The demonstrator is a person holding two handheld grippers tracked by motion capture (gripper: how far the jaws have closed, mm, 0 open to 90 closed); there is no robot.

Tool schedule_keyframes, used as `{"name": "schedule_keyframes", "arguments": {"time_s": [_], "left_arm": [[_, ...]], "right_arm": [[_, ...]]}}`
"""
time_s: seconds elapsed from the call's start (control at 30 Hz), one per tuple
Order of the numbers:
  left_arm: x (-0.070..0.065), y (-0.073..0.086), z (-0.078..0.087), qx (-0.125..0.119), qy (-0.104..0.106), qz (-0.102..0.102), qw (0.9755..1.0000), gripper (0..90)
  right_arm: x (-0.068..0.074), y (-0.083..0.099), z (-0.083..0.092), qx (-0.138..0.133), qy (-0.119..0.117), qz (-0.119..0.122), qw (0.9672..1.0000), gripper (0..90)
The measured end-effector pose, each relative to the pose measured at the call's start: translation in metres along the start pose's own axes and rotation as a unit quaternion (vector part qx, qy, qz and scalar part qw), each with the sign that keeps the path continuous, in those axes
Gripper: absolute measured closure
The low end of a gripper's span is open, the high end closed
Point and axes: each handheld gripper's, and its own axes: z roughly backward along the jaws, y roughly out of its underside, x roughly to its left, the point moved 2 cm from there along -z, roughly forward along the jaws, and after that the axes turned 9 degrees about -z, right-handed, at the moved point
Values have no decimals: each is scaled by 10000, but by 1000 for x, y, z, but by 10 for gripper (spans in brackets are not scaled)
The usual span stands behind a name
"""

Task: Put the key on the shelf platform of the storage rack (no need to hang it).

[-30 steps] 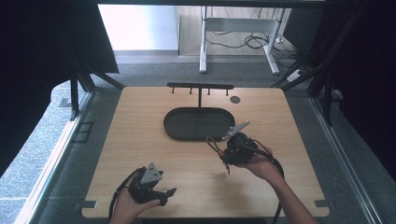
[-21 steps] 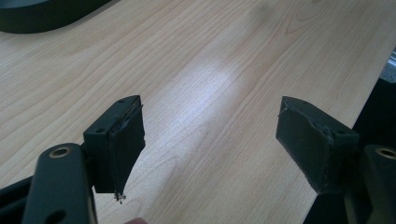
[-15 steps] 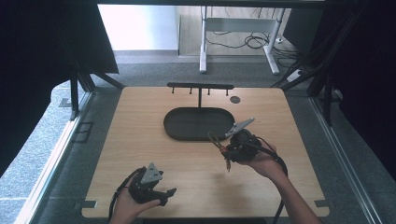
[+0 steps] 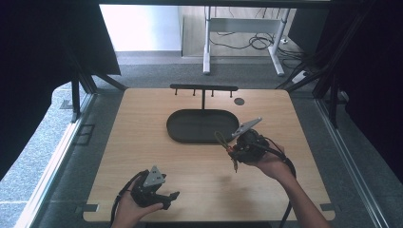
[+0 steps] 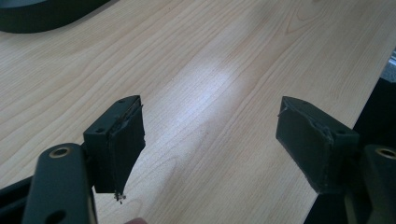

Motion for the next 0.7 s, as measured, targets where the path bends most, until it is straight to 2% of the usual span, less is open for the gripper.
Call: {"name": "schedule_keyframes", "arguments": {"time_s": [0.7], "left_arm": [[-1, 0, -1, 11, 2, -33, 10000, 241]], "right_arm": [[-8, -2, 6, -54, 91, -83, 9999, 670]]}}
